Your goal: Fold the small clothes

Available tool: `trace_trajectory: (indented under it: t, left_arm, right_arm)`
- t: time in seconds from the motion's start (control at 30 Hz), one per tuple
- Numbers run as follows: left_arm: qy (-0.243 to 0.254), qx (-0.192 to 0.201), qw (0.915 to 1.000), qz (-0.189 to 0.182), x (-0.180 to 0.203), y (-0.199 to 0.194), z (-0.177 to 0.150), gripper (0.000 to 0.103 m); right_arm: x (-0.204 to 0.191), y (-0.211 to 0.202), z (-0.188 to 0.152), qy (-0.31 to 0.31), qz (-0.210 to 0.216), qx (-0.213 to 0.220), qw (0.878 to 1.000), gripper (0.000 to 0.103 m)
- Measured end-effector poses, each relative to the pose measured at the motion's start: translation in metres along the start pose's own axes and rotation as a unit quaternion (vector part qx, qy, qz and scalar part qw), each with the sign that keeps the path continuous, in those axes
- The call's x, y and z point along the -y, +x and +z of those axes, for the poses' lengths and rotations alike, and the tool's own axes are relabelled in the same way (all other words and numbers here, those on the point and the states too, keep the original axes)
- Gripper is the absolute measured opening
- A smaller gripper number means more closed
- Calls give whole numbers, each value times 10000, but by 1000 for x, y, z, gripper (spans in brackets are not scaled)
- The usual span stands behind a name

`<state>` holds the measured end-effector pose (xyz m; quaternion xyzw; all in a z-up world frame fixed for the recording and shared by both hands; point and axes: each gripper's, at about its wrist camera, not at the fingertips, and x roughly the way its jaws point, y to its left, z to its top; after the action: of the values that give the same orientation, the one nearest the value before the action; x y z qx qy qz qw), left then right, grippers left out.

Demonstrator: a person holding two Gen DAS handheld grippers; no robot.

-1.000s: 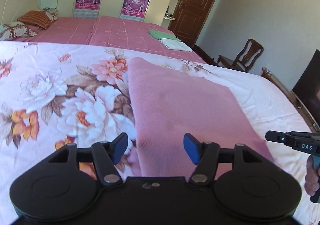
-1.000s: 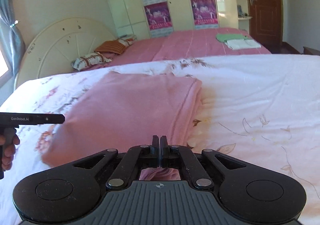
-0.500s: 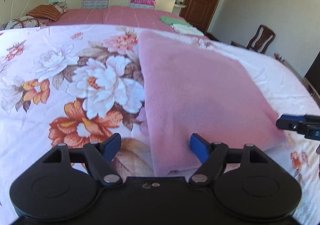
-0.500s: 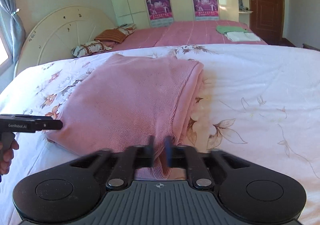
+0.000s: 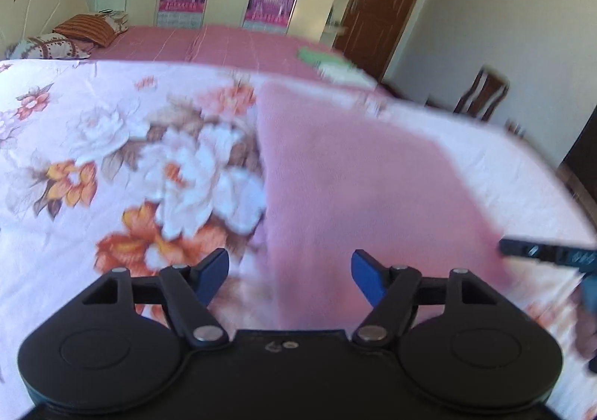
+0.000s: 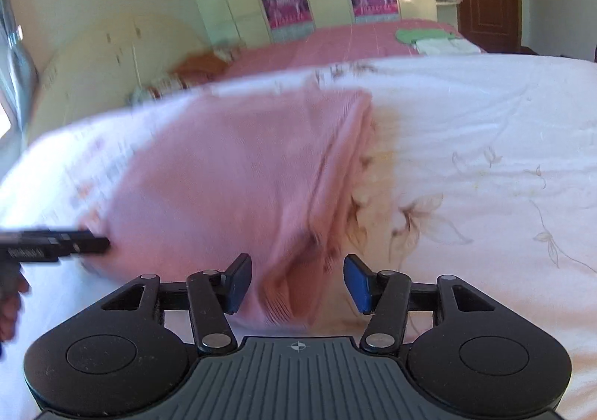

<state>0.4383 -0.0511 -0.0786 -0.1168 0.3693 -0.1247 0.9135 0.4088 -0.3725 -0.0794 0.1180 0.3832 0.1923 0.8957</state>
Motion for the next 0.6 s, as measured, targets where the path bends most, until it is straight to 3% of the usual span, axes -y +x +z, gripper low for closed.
trace_trajectory:
  t: [0.1,0.23,0.37,0.47,0.6]
  left_arm:
    - [-242,103,9995,-153,-6,6,22,72]
    - [-391,-212,9986,-279,-14,36,40,75]
    - [-736,-496,9937,-687,-22,60,43,77]
    - [-594,-575,9952,-526,-19,72,41,76]
    - [-689,-678,9932,-643,-23,84,41,77]
  right_arm:
    - [20,-5,16,685,366,207,9968,54]
    - [47,13,33,1405,554,75,9885,54]
    - [66,30,41,1801,666,-101,9813,54]
    - [72,31,43,1843,681,-111,9804,54]
    - [77,36,41,1883,751,-253,9789,54]
